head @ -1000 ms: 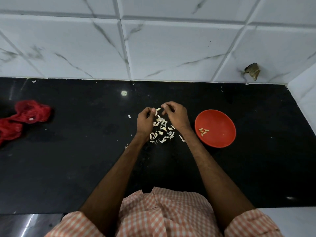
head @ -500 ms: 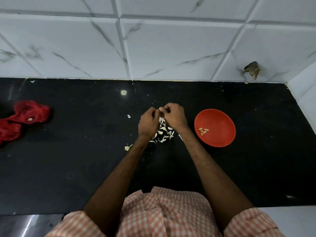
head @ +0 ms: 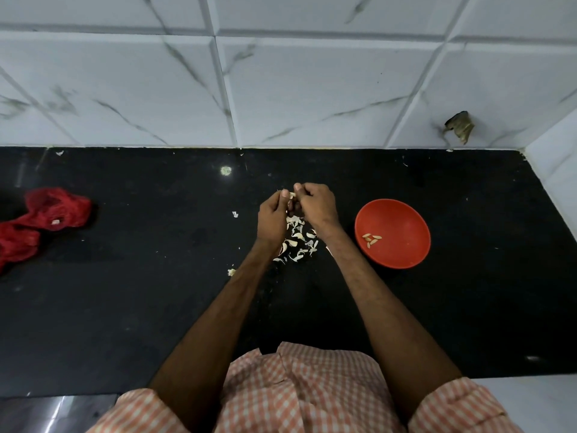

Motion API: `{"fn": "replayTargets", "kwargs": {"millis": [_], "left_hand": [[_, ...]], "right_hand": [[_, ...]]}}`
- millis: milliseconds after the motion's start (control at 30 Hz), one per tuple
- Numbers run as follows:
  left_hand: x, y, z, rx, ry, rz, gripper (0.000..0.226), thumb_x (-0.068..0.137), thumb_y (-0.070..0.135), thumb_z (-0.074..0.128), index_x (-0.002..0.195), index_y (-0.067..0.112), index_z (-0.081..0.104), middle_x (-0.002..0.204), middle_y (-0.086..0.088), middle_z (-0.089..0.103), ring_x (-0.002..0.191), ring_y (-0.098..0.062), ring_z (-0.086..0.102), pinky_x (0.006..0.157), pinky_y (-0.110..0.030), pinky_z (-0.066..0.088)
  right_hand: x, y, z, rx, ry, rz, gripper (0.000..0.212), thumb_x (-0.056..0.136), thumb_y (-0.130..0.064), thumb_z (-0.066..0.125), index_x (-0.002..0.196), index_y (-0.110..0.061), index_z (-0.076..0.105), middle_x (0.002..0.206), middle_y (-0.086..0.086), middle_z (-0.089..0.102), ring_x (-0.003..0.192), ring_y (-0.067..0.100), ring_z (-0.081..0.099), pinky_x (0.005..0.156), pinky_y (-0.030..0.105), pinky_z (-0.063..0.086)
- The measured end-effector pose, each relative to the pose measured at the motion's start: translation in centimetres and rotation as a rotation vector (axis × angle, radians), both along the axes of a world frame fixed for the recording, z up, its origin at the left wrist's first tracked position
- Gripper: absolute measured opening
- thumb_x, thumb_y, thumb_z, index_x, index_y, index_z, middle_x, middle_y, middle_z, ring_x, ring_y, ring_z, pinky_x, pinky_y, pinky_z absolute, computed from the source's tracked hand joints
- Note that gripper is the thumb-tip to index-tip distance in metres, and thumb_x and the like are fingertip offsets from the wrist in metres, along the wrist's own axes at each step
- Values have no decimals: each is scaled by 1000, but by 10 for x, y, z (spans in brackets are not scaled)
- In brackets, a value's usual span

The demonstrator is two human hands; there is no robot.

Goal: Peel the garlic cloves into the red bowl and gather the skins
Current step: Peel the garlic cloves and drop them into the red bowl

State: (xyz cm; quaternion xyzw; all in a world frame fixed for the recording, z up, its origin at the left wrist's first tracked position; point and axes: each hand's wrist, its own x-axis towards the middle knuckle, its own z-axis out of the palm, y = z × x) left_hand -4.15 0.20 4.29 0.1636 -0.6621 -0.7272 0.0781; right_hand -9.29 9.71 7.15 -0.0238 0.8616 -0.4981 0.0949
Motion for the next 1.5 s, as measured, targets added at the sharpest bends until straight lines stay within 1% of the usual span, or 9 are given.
{"fn": "replayTargets", "kwargs": {"millis": [67, 167, 367, 500, 667, 833, 967, 1067, 1500], "left_hand": [[-2, -4, 0, 25, 2, 8, 35, 106, 27, 43, 90, 2, 63, 76, -5, 57, 69, -12, 53, 64, -28, 46], [-2, -8, -3, 14, 0, -28, 37, 105, 31, 44, 84, 9, 65, 73, -1, 60, 70, -15, 55, 67, -33, 46], [2, -13, -12, -9, -49, 10, 30, 96, 40, 54, 72, 26, 66, 73, -8, 61, 75, -28, 56, 72, -45, 46], [4, -16, -14, -153, -40, 23, 9, 98, 14, 59, 103, 11, 66, 87, -1, 67, 79, -17, 61, 76, -38, 51], [7, -20, -15, -290, -30, 1, 36, 92, 13, 68, 127, 14, 59, 105, 9, 69, 96, -13, 69, 84, -28, 56], [7, -18, -8, -266, 60, 5, 16, 95, 13, 65, 110, 10, 70, 99, 0, 74, 89, -19, 71, 79, -33, 59], [9, -18, -6, -226, 51, 39, 8, 94, 12, 65, 99, 10, 72, 75, -9, 70, 63, -19, 65, 54, -32, 53], [11, -18, -3, -190, 24, 20, 8, 95, 15, 64, 101, 14, 69, 70, -10, 67, 59, -14, 63, 43, -27, 47], [13, -11, 3, -150, 120, 36, 9, 97, 10, 62, 89, 7, 59, 84, -12, 70, 66, -23, 68, 40, -27, 47]], "right_hand": [[4, 2, 3, -75, 15, 10, 29, 100, -25, 60, 77, -10, 70, 70, 6, 70, 58, 10, 63, 59, 33, 55], [6, 4, 4, -206, -20, -12, 22, 98, -21, 63, 84, -6, 72, 75, 10, 70, 59, 14, 64, 51, 24, 50], [7, 9, 2, -373, -143, -7, 14, 98, -10, 61, 101, -6, 74, 84, 2, 70, 73, 5, 66, 59, 19, 51], [7, 13, 0, -397, -167, 1, 17, 96, -1, 61, 108, -2, 73, 95, 3, 72, 82, 3, 68, 65, 19, 54], [8, 16, -2, -406, -162, -8, 17, 90, 5, 66, 101, -5, 74, 96, 5, 74, 80, 6, 68, 68, 19, 55], [9, 18, -4, -363, -115, -14, 17, 83, 5, 74, 88, -12, 71, 83, 4, 73, 69, 7, 69, 67, 21, 57], [9, 17, -2, -300, -51, -2, 19, 80, 2, 78, 83, -15, 71, 79, 4, 73, 66, 8, 71, 66, 22, 58], [9, 16, 0, -262, -28, 7, 15, 80, 1, 79, 85, -12, 71, 80, 4, 73, 65, 6, 70, 64, 19, 56], [7, 11, -3, -91, 87, 24, 7, 85, -6, 76, 87, -11, 73, 81, -3, 71, 77, 10, 70, 70, 20, 58]]}}
